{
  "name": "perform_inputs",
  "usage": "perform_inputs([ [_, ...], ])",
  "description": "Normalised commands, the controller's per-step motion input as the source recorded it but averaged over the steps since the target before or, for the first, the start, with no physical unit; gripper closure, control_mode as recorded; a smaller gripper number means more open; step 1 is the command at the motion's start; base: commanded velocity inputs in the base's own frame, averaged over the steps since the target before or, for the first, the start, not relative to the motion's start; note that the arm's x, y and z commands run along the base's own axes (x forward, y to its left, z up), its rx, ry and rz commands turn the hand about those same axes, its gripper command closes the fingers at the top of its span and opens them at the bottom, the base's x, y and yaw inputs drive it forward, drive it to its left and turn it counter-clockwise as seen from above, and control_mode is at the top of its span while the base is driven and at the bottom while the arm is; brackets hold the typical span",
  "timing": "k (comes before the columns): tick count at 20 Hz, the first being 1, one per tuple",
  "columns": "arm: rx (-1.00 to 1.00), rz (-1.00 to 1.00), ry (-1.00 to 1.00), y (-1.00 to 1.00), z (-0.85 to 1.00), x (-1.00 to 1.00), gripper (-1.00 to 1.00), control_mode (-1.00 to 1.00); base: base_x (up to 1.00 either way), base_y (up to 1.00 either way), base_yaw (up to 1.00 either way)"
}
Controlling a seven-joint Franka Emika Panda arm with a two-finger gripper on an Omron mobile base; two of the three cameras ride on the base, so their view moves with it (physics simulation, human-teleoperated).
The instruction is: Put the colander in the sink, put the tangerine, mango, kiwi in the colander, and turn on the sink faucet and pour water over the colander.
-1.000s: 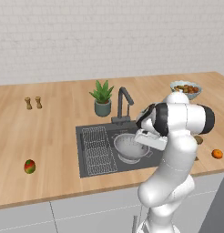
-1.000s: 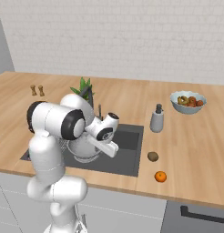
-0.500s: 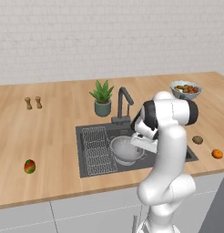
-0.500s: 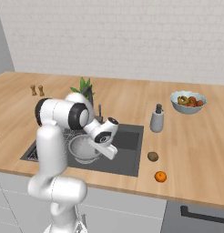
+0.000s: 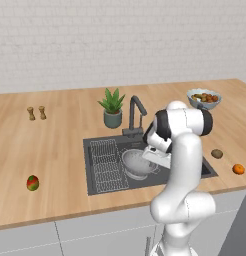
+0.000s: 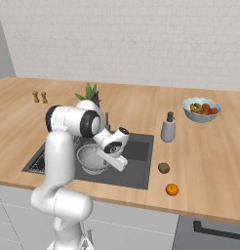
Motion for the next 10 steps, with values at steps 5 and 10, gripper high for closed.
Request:
perform_inputs([
  [5, -0.02, -0.02, 0.0, 0.0, -0.25, 0.01, 1.0, -1.0, 0.0, 0.0, 0.0],
  [10, -0.04, -0.01, 0.0, 0.0, 0.0, -0.24, 1.0, -1.0, 0.0, 0.0, 0.0],
])
